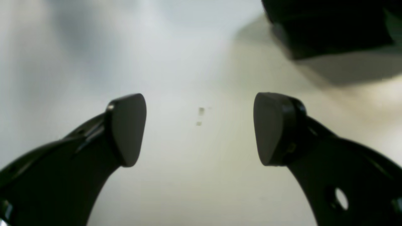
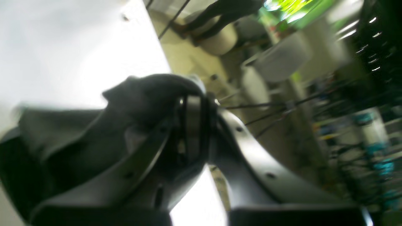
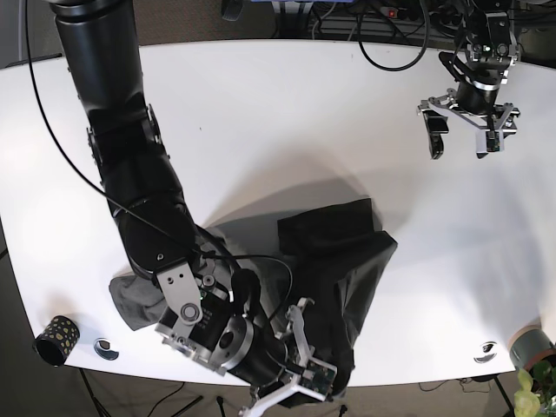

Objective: Fold the T-shirt properly
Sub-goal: 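Lift the shirt with the right gripper and lower the left gripper toward it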

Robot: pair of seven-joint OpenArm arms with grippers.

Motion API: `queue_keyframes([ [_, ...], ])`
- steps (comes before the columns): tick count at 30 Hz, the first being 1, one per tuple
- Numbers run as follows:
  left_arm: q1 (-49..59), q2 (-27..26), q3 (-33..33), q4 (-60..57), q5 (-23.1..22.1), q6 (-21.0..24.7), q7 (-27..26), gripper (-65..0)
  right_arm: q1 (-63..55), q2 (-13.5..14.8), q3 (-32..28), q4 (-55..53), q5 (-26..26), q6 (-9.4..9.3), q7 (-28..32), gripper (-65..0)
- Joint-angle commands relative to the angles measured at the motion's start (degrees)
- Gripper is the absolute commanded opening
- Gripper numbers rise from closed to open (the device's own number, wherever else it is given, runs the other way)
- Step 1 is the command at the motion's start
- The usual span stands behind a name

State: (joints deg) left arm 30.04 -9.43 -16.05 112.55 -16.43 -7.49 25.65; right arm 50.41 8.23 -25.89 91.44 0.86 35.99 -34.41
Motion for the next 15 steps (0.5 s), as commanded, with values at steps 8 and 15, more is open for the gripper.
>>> queue_keyframes([
  [8,-6.09,-0.90,5.72,-3.32,-0.32,0.06,-1.69,-15.0,13.63,-0.45,0.53,0.30,0.24,-0.87,-2.73,-65.0],
  [15,-9.34,-0.90,9.33,-6.13,-0.32,0.06,-1.69,-14.9,23.74,-1.59,0.53,-4.54,0.32,-0.87,-4.05,-65.0],
])
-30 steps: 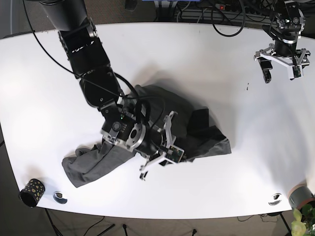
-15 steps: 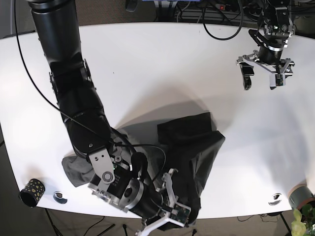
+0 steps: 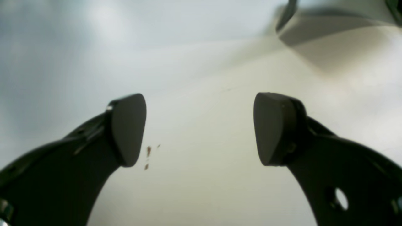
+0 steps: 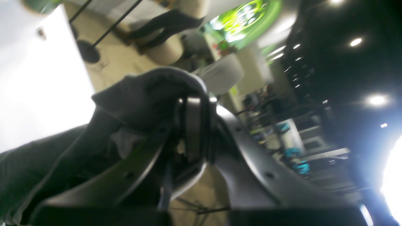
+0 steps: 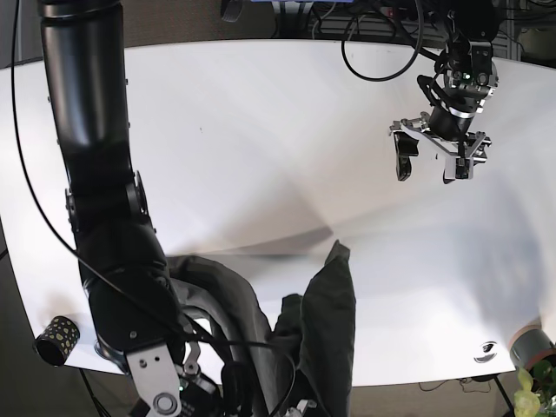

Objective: Fold the T-shirt properly
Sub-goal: 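Lift the shirt with the right gripper and lower the left gripper toward it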

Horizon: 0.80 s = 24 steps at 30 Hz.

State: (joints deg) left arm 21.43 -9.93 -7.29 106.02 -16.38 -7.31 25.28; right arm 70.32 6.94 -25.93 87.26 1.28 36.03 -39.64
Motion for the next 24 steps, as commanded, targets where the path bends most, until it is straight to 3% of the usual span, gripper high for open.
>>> queue_keyframes([
  [1,-1.08,-0.40,1.18,0.14,-0.37,-0.12,-1.32,-14.9,4.48,-0.39,0.57,-1.07,-0.09,-0.91,1.18,-65.0],
  [5,-2.05,-0.40,3.99,-0.57,-0.37,-0.12,-1.32,-14.9,4.48,-0.65,0.57,-4.06,-0.09,-0.91,1.09,-65.0],
  [10,-3.28,-0.40,6.89,-0.74,-0.37,-0.12,-1.32,-14.9,4.48,-3.03,0.48,-8.63,-0.09,-0.82,1.09,-65.0],
  [14,-4.42,-0.40,8.74,-0.74,-0.37,-0.12,-1.32,-14.9,4.48,-4.79,0.48,-11.53,-0.62,1.11,1.09,-65.0],
  [24,-7.76,0.04,11.90,-2.85,-0.37,-0.12,-1.32,-14.7,4.48,-5.31,0.48,-12.85,-0.62,1.64,1.00,-65.0],
])
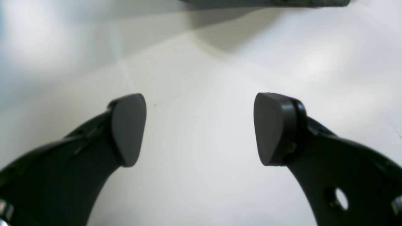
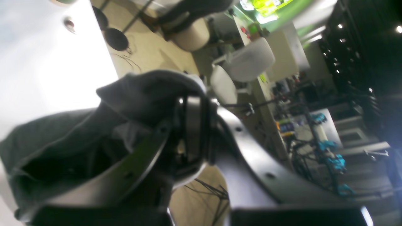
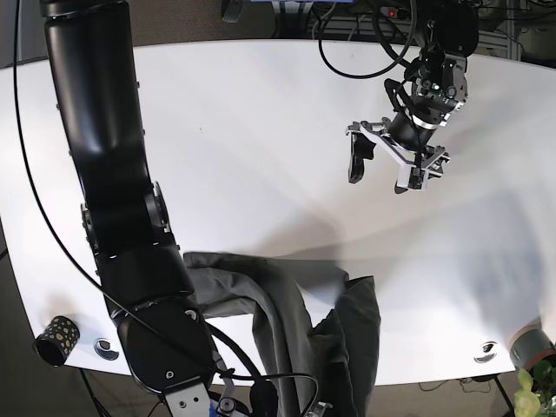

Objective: Fold the T-shirt properly
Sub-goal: 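Lift the shirt with the right gripper and lower the left gripper toward it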

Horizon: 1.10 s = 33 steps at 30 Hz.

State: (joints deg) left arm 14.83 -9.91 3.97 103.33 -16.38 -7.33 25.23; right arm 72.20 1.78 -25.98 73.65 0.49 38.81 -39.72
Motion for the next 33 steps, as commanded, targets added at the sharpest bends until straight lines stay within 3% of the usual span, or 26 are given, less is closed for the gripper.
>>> queue_keyframes([
  [1,-1.95,0.02,1.44,-0.96,-0.37,-0.01,-1.28,-14.7,2.60,-0.15,0.53,0.77,0.17,-1.14,1.09,-65.0],
  [16,-28.15,7.14,15.86,-23.20,-0.45,-0.01,-1.89,-14.7,2.60,0.02,0.61,4.38,0.08,-0.96,1.09,-65.0],
  [25,-38.61,12.24,21.31,-38.76,-0.45,-0.01,-8.05,-14.7,2.60,0.90,0.61,4.38,0.08,-0.96,1.26,-65.0],
  [33,-43.80,16.29,22.10,-49.57,-0.45,-0.01,-14.55,-14.9,2.60,0.99,0.61,4.38,0.08,-0.87,1.26,-65.0],
])
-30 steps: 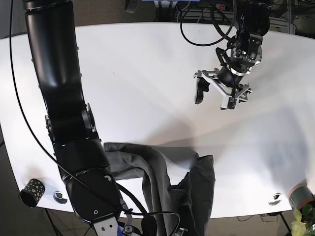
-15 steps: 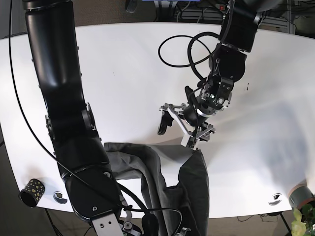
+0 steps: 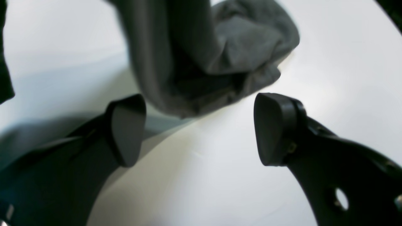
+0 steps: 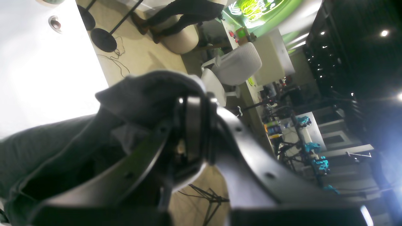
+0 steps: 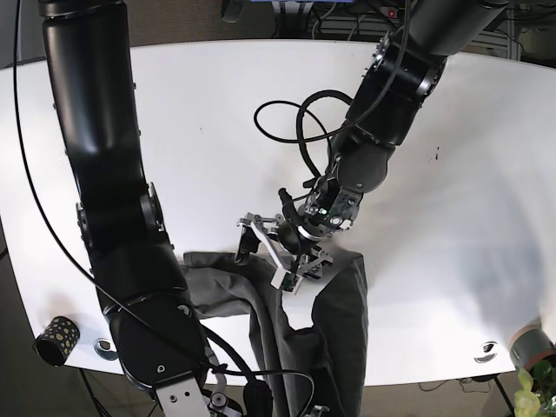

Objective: Fold the T-shirt properly
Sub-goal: 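Lift the shirt with the right gripper and lower the left gripper toward it, then grasp the shirt edge with the left gripper beside the right gripper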

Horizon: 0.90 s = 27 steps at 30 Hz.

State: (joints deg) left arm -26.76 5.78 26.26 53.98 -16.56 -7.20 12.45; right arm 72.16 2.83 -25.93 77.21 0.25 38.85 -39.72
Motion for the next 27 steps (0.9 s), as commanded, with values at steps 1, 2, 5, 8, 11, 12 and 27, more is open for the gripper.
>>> queue_keyframes([
  [1,-2.91,0.94,-0.20,-1.71,-0.28,-0.14,-2.56,-15.0,2.64,0.03,0.57,0.81,0.32,-0.92,1.26,-65.0],
  [2,-3.52,1.30,-0.20,-3.21,-0.28,-0.14,-3.35,-15.0,2.64,0.03,0.57,0.81,0.32,-0.92,1.26,-65.0],
  [5,-4.84,2.09,-0.20,-6.81,-0.28,-0.14,-5.28,-15.0,2.64,0.03,0.57,0.81,0.32,-0.92,1.26,-65.0],
  [8,-6.16,2.53,-0.20,-9.98,-0.28,0.04,-7.39,-15.1,2.64,0.03,0.57,0.81,0.32,-0.92,1.26,-65.0],
  [11,-7.74,2.70,-0.20,-12.35,-0.28,0.04,-8.71,-16.4,2.64,0.03,0.57,0.81,0.32,-0.92,1.26,-65.0],
  [12,-8.27,3.14,-0.20,-13.05,-0.28,0.04,-8.97,-19.2,2.64,0.03,0.57,0.81,0.32,-0.92,1.26,-65.0],
  [27,-13.19,3.22,-0.55,-21.05,-0.63,1.36,-8.80,-65.0,2.64,1.61,0.66,0.81,0.32,-1.09,1.35,-65.0],
])
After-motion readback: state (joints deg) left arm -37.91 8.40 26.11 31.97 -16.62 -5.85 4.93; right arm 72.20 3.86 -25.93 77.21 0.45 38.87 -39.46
